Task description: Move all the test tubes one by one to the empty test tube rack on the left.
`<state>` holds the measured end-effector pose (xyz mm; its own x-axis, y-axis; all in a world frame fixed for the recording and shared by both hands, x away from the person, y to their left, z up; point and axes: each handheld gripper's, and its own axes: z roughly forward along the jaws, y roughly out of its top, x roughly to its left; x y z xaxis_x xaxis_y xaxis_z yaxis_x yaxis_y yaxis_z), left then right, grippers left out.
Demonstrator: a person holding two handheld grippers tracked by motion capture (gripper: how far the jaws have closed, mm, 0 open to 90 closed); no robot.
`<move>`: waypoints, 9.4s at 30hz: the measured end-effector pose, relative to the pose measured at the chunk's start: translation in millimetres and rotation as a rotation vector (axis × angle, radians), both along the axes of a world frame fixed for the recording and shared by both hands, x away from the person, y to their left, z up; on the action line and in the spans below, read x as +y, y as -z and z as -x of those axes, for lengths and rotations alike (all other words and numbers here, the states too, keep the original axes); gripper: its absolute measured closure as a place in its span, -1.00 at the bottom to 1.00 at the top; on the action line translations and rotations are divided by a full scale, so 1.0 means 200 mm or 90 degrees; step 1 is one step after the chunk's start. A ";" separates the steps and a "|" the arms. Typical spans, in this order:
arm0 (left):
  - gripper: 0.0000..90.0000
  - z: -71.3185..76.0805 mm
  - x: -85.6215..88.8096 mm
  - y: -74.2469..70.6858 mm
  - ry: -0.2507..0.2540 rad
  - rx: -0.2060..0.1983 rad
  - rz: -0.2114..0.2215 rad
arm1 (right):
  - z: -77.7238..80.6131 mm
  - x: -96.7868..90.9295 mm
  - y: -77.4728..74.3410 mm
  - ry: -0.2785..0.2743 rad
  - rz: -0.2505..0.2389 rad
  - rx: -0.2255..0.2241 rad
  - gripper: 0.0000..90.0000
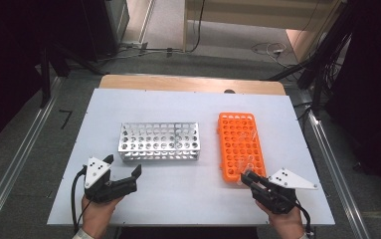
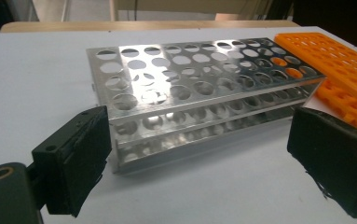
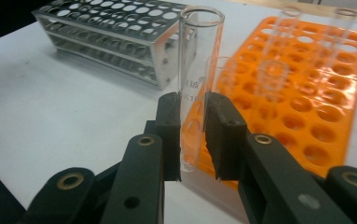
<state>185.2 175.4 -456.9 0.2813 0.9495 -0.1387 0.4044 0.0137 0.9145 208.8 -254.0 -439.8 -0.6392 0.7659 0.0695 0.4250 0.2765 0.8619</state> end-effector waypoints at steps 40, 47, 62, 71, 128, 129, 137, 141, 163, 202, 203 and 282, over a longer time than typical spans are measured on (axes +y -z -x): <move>-0.65 -0.03 -0.31 -0.08 0.146 0.001 0.002 | -0.12 0.53 0.04 -0.123 0.036 0.001 0.63; -0.62 -0.04 -0.35 -0.10 0.161 -0.003 0.005 | -0.13 0.59 0.05 -0.137 0.045 0.002 0.63; -0.19 -0.06 -0.44 -0.11 0.208 -0.011 0.001 | -0.13 0.69 0.06 -0.168 0.051 0.002 0.63; 0.29 -0.06 -0.47 -0.11 0.226 -0.010 -0.010 | -0.11 0.75 0.05 -0.187 0.047 0.003 0.63; 0.67 -0.24 0.05 -0.32 0.022 -0.039 0.007 | -0.11 0.59 0.05 -0.153 0.034 0.017 -0.14; 0.67 -0.24 0.06 -0.31 0.017 -0.037 0.006 | -0.11 0.59 0.05 -0.152 0.034 0.017 -0.14; 0.67 -0.26 0.13 -0.29 -0.024 -0.033 -0.015 | -0.12 0.59 0.06 -0.144 0.039 0.025 -0.32; 0.67 -0.27 0.14 -0.27 -0.034 -0.031 -0.025 | -0.12 0.59 0.06 -0.139 0.040 0.032 -0.38; 0.66 -0.31 0.11 -0.11 -0.047 0.005 -0.080 | -0.11 0.58 0.06 -0.139 0.044 0.029 -0.38; -0.63 -0.22 0.05 -0.15 -0.013 0.024 0.003 | -0.07 0.48 0.00 -0.121 0.020 0.017 -0.37; -0.67 -0.22 0.04 -0.16 -0.013 0.023 0.003 | -0.06 0.47 -0.01 -0.119 0.018 0.017 -0.37; -0.90 -0.18 -0.12 -0.13 0.077 0.028 -0.002 | -0.15 0.10 0.13 0.088 0.044 -0.034 0.62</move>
